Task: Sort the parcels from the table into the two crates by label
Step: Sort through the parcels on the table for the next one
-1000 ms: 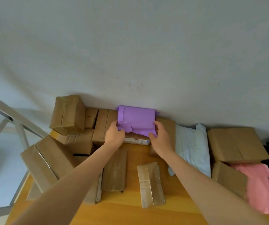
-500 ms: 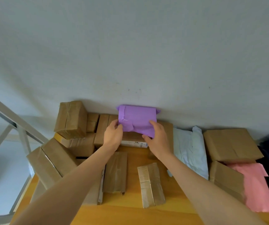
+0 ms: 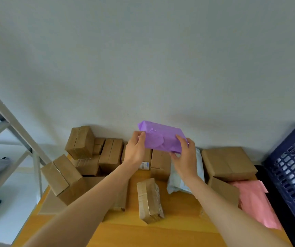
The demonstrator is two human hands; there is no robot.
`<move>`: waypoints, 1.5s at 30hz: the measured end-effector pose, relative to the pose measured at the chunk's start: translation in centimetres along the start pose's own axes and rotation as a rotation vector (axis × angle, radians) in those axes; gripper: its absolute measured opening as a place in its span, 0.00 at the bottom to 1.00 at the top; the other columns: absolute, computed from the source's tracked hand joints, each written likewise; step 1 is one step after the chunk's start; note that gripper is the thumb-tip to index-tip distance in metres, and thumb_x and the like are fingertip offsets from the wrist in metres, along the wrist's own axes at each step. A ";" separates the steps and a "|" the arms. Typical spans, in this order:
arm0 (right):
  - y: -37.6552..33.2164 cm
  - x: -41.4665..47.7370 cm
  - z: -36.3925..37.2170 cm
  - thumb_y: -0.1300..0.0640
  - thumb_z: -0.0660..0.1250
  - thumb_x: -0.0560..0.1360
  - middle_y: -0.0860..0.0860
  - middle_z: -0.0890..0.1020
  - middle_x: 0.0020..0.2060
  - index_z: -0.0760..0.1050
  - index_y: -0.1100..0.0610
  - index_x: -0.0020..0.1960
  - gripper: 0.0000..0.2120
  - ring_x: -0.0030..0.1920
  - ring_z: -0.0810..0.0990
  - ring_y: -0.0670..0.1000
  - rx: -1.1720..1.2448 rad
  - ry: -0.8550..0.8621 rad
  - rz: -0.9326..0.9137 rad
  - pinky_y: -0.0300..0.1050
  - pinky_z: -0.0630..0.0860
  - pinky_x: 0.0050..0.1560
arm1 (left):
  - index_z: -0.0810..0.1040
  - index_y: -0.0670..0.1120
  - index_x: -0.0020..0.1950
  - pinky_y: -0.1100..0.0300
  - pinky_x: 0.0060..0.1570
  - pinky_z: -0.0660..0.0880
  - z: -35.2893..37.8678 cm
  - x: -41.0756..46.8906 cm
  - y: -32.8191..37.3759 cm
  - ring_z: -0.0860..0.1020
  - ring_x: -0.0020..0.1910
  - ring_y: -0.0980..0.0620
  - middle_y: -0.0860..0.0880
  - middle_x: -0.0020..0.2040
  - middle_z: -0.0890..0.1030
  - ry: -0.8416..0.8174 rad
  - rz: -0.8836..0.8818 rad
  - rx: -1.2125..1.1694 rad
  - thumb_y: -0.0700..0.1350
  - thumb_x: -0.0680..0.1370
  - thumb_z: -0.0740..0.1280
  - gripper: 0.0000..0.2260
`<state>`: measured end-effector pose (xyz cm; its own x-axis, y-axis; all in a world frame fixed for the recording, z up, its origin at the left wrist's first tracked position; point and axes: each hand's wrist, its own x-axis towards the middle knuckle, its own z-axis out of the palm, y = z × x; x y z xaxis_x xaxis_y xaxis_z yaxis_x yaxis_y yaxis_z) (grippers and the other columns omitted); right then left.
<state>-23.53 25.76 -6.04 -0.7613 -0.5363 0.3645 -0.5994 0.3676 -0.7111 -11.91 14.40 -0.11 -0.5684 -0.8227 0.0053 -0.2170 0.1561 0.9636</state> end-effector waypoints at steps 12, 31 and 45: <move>3.4 -8.3 -10.6 0.57 0.74 0.70 0.53 0.75 0.60 0.69 0.58 0.67 0.28 0.56 0.77 0.54 -0.043 0.040 0.011 0.38 0.74 0.46 | 0.75 0.52 0.65 0.56 0.60 0.70 6.5 -12.8 5.1 0.73 0.59 0.53 0.52 0.60 0.75 -0.077 0.072 -0.071 0.54 0.83 0.54 0.16; -3.4 -13.2 -16.9 0.50 0.68 0.76 0.45 0.83 0.52 0.75 0.45 0.57 0.10 0.49 0.82 0.41 0.768 -0.419 0.331 0.30 0.75 0.36 | 0.68 0.50 0.71 0.61 0.41 0.81 1.6 -18.8 5.4 0.82 0.47 0.53 0.49 0.51 0.82 -0.184 -0.104 -0.172 0.43 0.78 0.68 0.22; -8.2 -15.4 -14.6 0.60 0.68 0.76 0.45 0.80 0.55 0.65 0.49 0.72 0.27 0.53 0.82 0.44 0.764 -0.336 0.274 0.38 0.80 0.46 | 0.66 0.57 0.71 0.55 0.46 0.82 -5.3 -19.6 3.7 0.83 0.50 0.51 0.49 0.54 0.82 -0.300 -0.092 -0.166 0.41 0.77 0.68 0.25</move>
<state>-10.49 42.08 2.92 -0.6690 -0.7431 0.0112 0.0148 -0.0284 -0.9995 2.65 28.18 4.77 -0.7659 -0.6279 -0.1384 -0.1601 -0.0222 0.9869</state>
